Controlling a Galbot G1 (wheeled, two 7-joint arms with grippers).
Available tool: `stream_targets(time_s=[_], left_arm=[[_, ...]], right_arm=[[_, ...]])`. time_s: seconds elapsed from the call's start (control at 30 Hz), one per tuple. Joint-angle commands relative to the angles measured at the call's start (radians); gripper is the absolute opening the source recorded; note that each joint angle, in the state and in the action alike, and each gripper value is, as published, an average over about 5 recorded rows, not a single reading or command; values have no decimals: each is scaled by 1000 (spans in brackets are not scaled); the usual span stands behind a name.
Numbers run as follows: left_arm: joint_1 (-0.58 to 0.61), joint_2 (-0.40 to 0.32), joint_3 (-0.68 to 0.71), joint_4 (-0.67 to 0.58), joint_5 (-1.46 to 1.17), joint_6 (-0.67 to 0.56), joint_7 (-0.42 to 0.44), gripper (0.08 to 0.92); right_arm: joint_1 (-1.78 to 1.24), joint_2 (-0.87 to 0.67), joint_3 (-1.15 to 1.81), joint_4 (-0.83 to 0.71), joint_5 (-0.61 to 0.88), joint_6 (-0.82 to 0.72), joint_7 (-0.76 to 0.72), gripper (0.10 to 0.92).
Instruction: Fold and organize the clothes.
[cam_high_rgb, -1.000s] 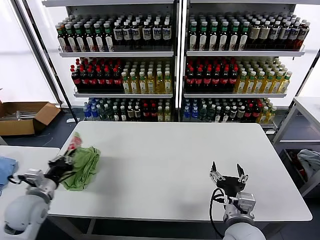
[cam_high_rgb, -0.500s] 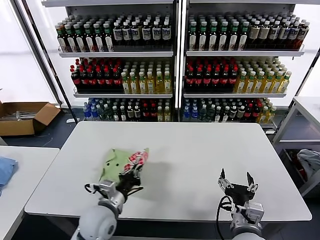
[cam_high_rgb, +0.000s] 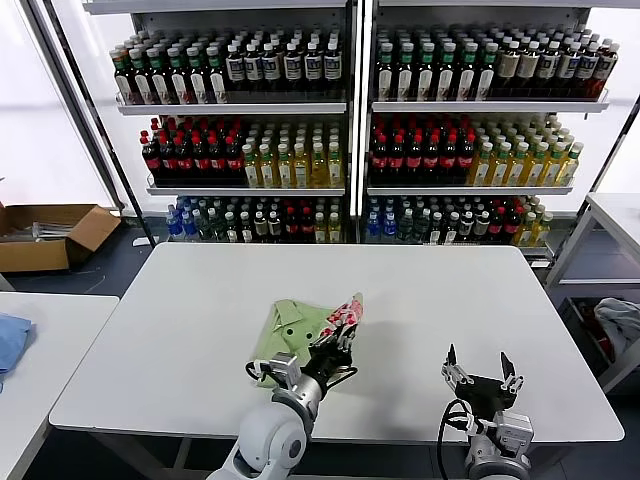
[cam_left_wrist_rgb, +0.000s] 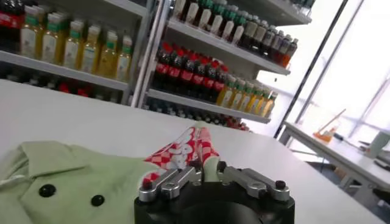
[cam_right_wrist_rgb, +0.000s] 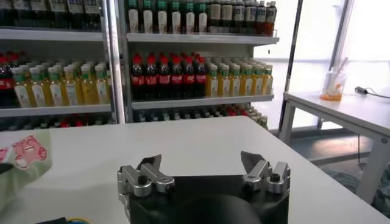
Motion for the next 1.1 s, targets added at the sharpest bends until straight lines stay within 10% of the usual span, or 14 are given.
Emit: stream_targets(time_s=[0.03, 0.63, 1.1], left_arm=[[-39, -87, 48, 41, -102, -53, -2, 257], [52, 114, -169, -118, 68, 10, -70, 772], [136, 151, -248, -172, 70, 12, -84, 823]], right_arm=[[16, 0, -11, -25, 6, -4, 3, 823], [309, -22, -173, -210, 565, -141, 134, 823], [386, 19, -224, -375, 577, -141, 139, 823]])
